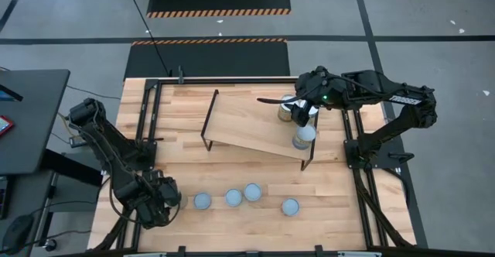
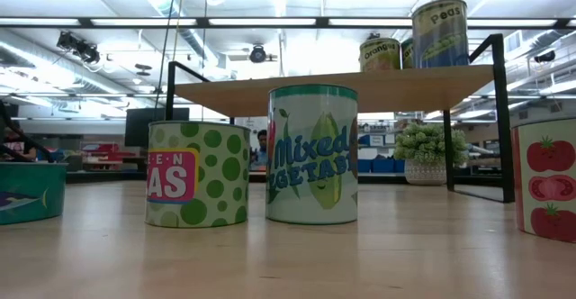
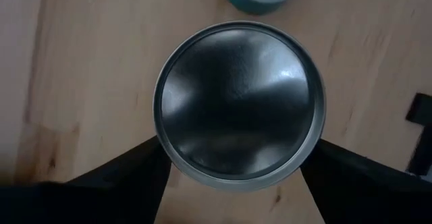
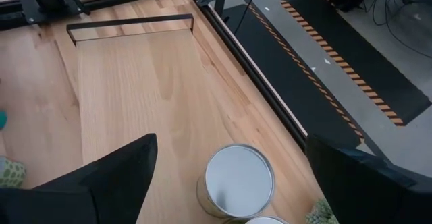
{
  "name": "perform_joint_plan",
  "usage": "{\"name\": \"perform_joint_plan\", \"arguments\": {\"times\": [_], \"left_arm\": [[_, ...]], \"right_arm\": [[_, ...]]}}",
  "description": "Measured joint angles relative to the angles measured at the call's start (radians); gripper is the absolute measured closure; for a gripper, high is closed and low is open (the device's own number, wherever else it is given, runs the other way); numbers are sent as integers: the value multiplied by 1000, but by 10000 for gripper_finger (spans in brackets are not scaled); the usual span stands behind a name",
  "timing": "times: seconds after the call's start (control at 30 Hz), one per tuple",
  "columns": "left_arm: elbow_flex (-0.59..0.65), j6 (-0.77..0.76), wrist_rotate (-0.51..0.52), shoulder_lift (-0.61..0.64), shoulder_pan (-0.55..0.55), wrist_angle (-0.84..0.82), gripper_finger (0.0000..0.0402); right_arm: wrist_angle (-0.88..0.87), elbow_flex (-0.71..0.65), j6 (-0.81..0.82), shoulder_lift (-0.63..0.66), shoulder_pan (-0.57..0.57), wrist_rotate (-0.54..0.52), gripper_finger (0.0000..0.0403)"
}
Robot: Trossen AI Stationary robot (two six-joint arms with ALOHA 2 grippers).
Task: Pick and place cans onto a shelf
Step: Put the canned peaches on the shelf
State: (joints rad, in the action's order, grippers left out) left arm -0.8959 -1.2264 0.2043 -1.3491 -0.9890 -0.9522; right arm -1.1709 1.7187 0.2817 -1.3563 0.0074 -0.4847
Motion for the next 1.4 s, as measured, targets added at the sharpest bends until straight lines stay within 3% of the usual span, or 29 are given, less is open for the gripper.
{"name": "perform_joint_plan", "arguments": {"times": [0.17, 0.43, 0.63, 1.07, 1.23, 1.4], "left_arm": [[0, 33, 12, 0, 2, -1, 85], [0, 7, -68, 0, 58, -1, 80], [0, 3, -137, 0, 125, -1, 11], [0, -59, -119, 0, 146, 38, 8], [0, -64, -44, 1, 134, 54, 8], [0, -36, -32, -29, 135, 75, 8]], "right_arm": [[0, 0, -12, 0, 0, 6, 18], [1, 0, -11, 0, 0, 12, 18], [3, 0, 1, 0, 0, 15, 18], [3, 0, 14, 0, 0, 19, 18], [3, 0, 13, 0, 0, 19, 18], [2, 0, 4, 0, 0, 19, 18]]}}
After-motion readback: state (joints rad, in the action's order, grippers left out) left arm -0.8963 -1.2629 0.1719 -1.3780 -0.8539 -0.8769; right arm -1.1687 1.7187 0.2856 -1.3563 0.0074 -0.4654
